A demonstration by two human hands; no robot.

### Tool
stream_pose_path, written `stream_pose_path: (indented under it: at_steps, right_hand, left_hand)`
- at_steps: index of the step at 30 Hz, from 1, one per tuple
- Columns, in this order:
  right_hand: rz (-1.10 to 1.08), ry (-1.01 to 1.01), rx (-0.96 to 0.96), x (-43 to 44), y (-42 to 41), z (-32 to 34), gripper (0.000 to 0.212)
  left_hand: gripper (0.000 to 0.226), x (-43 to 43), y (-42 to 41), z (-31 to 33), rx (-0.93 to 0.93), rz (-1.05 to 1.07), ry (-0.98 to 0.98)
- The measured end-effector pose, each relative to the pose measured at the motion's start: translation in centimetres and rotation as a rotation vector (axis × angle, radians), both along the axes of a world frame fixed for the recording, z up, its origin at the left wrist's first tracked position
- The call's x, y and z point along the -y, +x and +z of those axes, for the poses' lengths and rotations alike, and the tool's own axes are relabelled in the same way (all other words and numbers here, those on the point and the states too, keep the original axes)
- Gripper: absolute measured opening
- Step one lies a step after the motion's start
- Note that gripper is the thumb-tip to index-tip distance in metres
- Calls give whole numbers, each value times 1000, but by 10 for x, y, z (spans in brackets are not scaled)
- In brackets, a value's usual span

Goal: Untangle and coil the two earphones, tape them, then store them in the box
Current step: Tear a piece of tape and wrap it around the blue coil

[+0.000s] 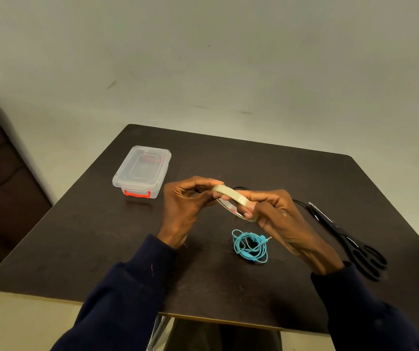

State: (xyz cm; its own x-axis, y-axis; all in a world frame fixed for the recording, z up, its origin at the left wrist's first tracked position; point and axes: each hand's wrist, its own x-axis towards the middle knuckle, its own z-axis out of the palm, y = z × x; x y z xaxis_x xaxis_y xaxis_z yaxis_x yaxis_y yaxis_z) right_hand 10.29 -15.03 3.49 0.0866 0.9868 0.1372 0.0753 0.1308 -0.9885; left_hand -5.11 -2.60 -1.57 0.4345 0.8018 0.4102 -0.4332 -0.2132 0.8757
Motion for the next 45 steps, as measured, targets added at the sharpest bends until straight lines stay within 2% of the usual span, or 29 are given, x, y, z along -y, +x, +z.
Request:
stream_pose_path:
  at_steps: [12, 16, 22, 28, 30, 33, 36, 38, 45]
  right_hand:
    - [-103, 64, 158, -8, -3, 0, 35]
    - [-254, 108, 188, -15, -8, -9, 59]
    - [-41, 86, -6, -10, -6, -5, 56]
    - [39, 161, 234, -5, 6, 0, 32]
    - [7, 173, 270, -5, 5, -1, 31]
    - [-74, 169, 257, -5, 2, -2, 28]
    - [-132, 192, 261, -6, 0, 0, 26]
    - [-138, 196, 277, -7, -2, 1, 26]
    - [-147, 195, 391, -9, -5, -4, 30]
  left_hand:
    - [25, 2, 2, -3, 26, 36, -33]
    - [24, 3, 4, -3, 40, 61, -34]
    - [29, 1, 0, 1, 115, 31, -178]
    - [37, 1, -1, 5, 100, -32, -278]
    - [42, 2, -1, 6, 41, 30, -176]
    - [37, 10, 2, 8, -22, 217, 162]
    - [30, 21, 5, 14, -49, 267, 423]
    - [33, 23, 7, 13, -92, 330, 519]
    - [23, 20, 7, 9, -6, 322, 263]
